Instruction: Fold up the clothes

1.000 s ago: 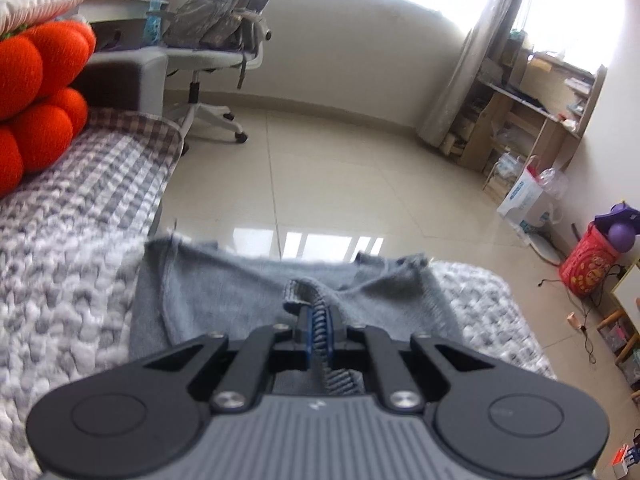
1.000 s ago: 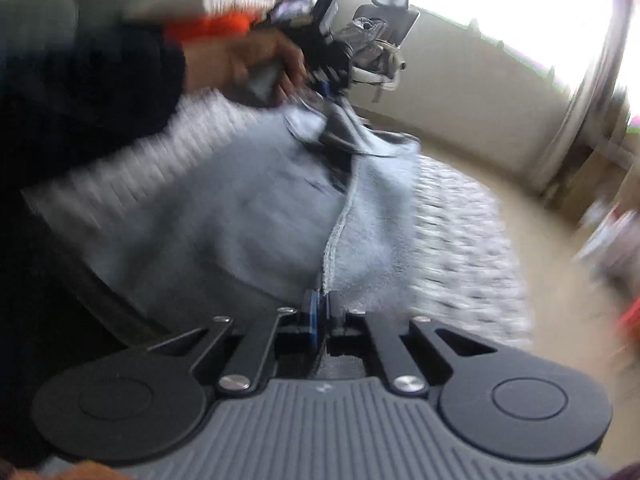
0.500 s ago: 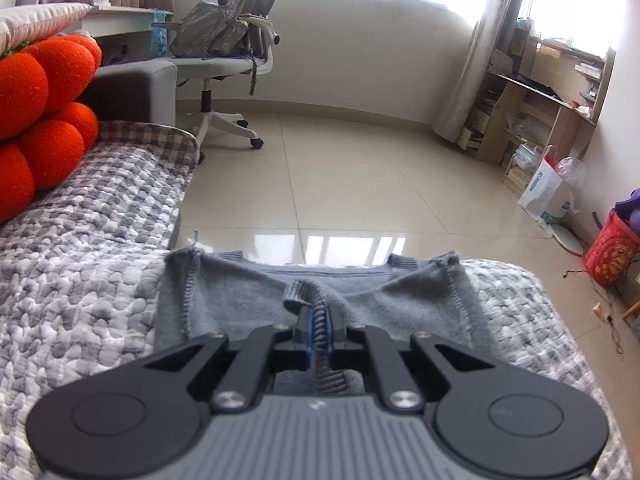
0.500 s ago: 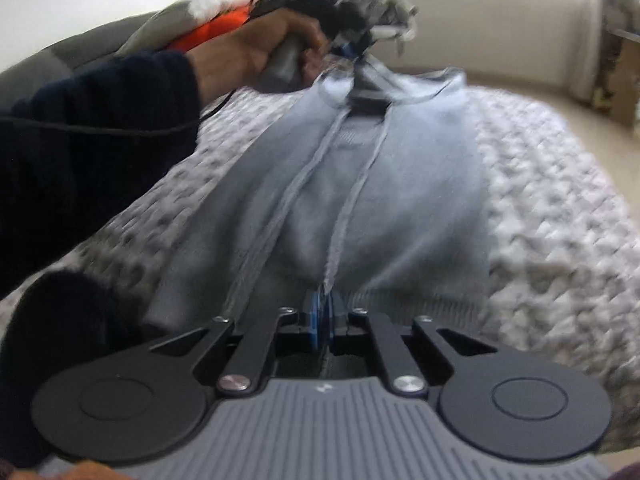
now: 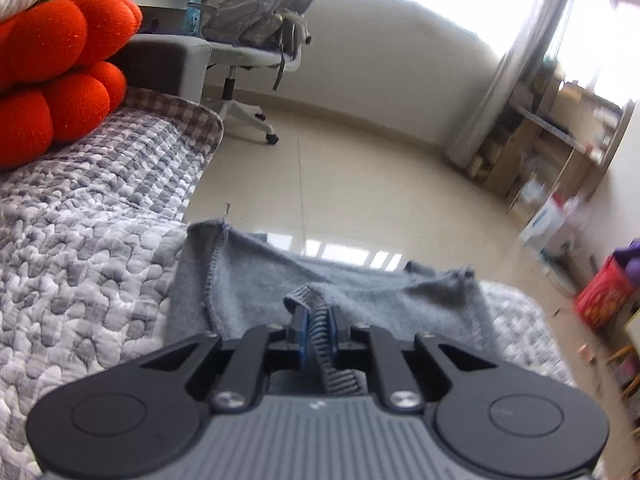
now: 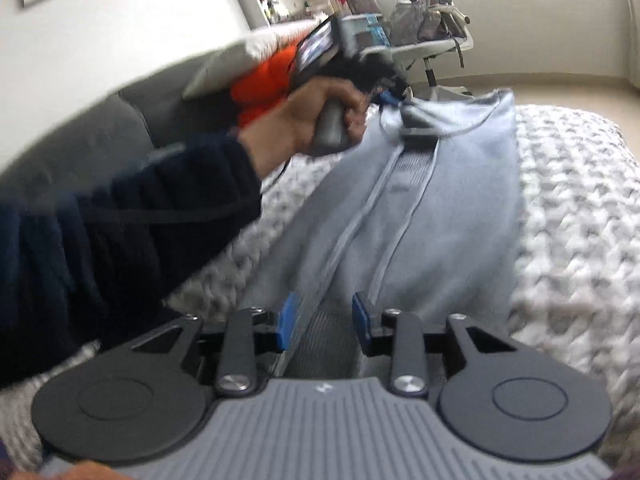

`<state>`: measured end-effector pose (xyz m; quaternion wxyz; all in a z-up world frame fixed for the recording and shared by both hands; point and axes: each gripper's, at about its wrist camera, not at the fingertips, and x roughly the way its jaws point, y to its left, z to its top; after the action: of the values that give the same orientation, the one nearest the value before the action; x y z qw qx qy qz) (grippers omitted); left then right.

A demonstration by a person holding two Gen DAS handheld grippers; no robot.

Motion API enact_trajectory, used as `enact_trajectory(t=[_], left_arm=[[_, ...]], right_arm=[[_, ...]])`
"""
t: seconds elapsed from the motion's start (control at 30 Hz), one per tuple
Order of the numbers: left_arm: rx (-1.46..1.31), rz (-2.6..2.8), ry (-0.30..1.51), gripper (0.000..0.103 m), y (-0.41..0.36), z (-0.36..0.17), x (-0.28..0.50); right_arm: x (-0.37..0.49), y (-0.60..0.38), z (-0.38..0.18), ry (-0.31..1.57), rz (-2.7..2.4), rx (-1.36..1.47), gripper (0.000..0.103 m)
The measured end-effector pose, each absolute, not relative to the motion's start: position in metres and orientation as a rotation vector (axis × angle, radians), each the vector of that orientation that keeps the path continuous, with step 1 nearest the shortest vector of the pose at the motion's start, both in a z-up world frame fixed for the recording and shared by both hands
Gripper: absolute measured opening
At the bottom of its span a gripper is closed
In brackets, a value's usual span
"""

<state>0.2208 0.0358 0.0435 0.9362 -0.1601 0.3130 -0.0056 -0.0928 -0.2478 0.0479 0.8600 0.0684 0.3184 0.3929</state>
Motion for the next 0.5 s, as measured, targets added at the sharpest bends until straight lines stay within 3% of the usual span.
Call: enact_trajectory(t=[0.07, 0.13, 0.5], left_arm=[[-0.376, -0.014, 0.637, 0.037, 0.044, 0.045, 0.216], [-0.426, 0.002, 0.640, 0.043, 0.048, 0.042, 0.205], [-0.492, -0.011, 0.648, 0.050, 0.032, 0.033, 0.167]], right_arm=[[-0.076, -0.260, 0.056, 0.674, 0.796, 0.160, 0.038], [-0.054, -0.267, 0.059, 0.696, 0.734, 0.160, 0.038], [0.024, -0.265, 0.034, 0.766, 0.612, 0.163, 0.038]])
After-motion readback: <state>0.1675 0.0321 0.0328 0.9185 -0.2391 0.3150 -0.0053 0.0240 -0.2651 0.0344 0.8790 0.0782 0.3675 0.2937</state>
